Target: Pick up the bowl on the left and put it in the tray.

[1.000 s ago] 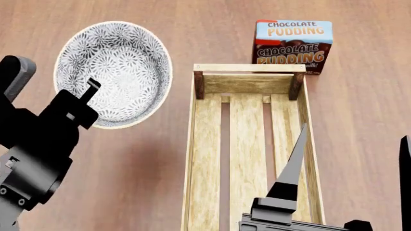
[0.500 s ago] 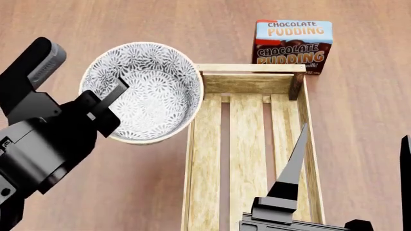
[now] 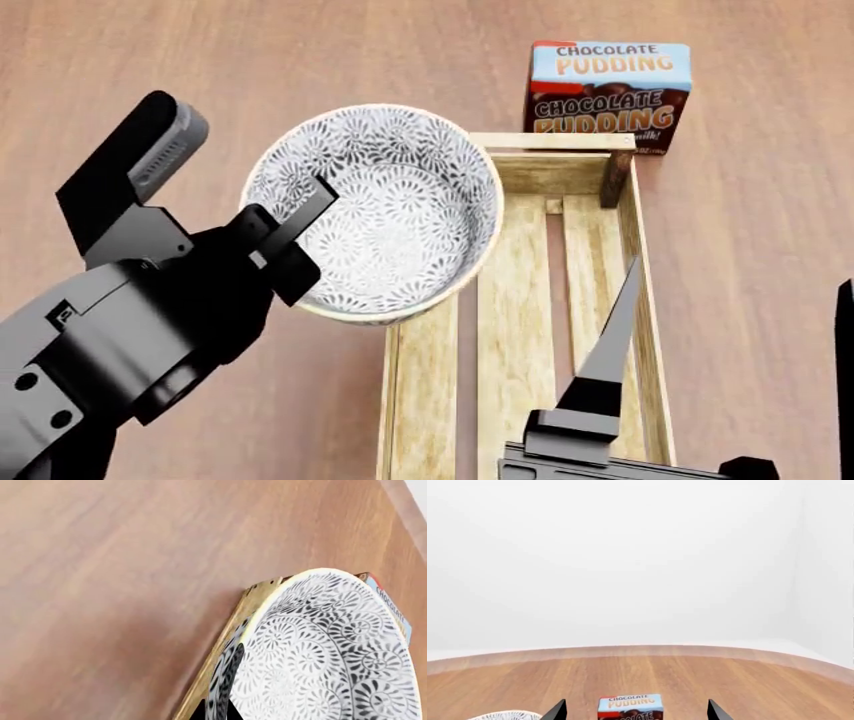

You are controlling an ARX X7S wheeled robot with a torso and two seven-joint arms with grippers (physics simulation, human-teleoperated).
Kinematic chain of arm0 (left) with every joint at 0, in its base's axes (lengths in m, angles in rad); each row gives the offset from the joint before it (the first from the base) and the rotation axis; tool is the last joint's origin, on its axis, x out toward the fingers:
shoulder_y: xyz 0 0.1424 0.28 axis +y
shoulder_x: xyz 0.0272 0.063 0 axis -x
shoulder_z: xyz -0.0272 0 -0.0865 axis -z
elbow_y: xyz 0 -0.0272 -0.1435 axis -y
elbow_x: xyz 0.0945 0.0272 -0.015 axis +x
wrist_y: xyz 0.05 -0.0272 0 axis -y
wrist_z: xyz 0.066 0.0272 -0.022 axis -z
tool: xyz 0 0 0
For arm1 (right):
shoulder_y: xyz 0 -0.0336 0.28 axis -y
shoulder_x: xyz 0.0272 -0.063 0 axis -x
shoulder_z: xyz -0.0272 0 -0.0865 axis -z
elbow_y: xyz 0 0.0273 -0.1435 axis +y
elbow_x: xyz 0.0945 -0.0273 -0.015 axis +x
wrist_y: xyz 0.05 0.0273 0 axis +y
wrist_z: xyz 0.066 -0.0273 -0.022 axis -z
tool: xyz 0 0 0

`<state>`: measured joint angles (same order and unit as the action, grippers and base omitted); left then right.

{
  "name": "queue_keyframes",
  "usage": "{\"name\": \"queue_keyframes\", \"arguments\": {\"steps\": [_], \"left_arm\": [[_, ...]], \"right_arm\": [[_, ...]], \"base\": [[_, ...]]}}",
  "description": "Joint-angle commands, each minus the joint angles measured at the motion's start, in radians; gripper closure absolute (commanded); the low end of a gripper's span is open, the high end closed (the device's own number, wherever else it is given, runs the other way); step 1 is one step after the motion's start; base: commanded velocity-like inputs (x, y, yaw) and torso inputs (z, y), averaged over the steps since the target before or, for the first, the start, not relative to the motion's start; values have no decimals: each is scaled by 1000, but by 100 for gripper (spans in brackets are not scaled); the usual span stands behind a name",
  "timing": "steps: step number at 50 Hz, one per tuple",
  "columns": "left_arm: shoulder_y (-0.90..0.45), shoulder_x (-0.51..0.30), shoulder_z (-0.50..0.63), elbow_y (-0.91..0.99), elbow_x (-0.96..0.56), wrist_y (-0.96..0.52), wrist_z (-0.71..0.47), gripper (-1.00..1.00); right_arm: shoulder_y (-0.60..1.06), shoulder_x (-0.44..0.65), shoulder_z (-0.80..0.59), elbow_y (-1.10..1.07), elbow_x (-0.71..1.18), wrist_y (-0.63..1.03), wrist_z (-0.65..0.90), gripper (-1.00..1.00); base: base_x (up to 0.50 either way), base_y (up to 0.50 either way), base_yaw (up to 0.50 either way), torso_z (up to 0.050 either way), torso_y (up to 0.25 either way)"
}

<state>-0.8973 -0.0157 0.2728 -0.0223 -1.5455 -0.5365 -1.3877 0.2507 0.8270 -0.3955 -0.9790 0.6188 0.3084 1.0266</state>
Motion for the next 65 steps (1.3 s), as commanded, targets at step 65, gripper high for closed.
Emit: {"name": "queue_keyframes", "arguments": {"steps": [65], "left_arm": [[-96, 6, 583, -361, -275, 532, 440, 100]], "right_arm": [[12, 27, -11, -8, 17, -20, 23, -100]], "base": [[0, 0, 0, 0, 0]]}}
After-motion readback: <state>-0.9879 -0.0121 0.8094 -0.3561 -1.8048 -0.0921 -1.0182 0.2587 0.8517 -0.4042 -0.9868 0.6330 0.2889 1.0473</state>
